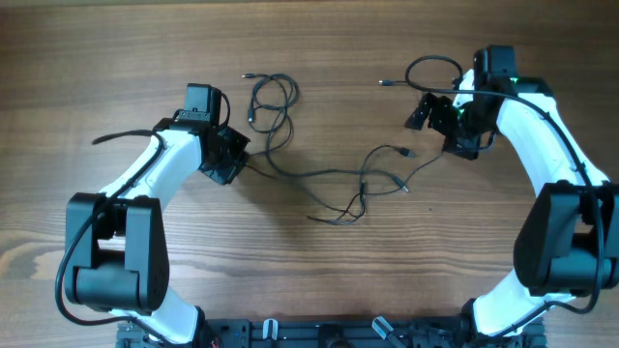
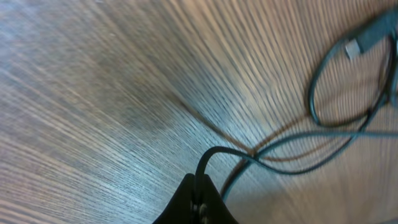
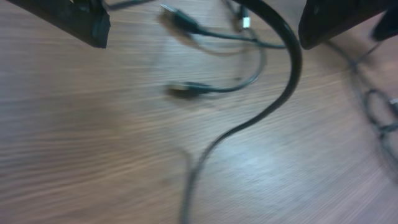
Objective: Untangle cables
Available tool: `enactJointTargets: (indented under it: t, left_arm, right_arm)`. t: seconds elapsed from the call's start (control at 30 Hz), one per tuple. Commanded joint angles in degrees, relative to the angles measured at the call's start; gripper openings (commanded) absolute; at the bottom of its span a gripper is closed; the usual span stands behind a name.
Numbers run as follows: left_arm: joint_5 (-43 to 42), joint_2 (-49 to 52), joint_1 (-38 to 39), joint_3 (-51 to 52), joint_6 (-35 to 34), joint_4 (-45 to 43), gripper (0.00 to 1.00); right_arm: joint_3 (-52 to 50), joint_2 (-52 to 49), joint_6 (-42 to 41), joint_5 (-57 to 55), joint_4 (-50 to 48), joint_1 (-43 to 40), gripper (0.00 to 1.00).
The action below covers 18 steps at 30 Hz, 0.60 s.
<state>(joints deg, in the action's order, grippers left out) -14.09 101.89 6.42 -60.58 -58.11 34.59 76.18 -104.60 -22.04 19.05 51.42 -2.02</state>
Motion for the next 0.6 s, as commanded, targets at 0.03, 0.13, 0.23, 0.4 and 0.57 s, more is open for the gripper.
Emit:
enactJointTargets:
  t: [0.03,0.13,0.23,0.4,0.57]
  left_arm:
    - [-1.92,-0.85,0.24,0.26,7.76,-0.87,0.04]
    - [-1.92,-0.85,0.24,0.26,5.79,-3.82,0.04]
    - [-1.95,-0.85,0.24,0.26,4.87,-5.29,0.04]
    - [-1.92,-0.85,0.24,0.26,4.94,-5.25,0.04]
    - [-1.9,-0.85,0.24,0.26,4.94,-5.29,0.04]
  right_arm:
    - [-0.11,7.28,-6.25,-11.34,5.62,-4.57,0.99]
    - [-0.11,10.84,-19.47,-9.88,12.81,-4.83,1.0]
    - [-1.31,10.73,-19.98,8.37,13.53,-1.51,1.0]
    - [-9.31,10.62,-32.22,8.68,9.07,9.53,1.0]
    - [-19.82,10.29,-38.66,8.9,-9.64,22.93,0.75]
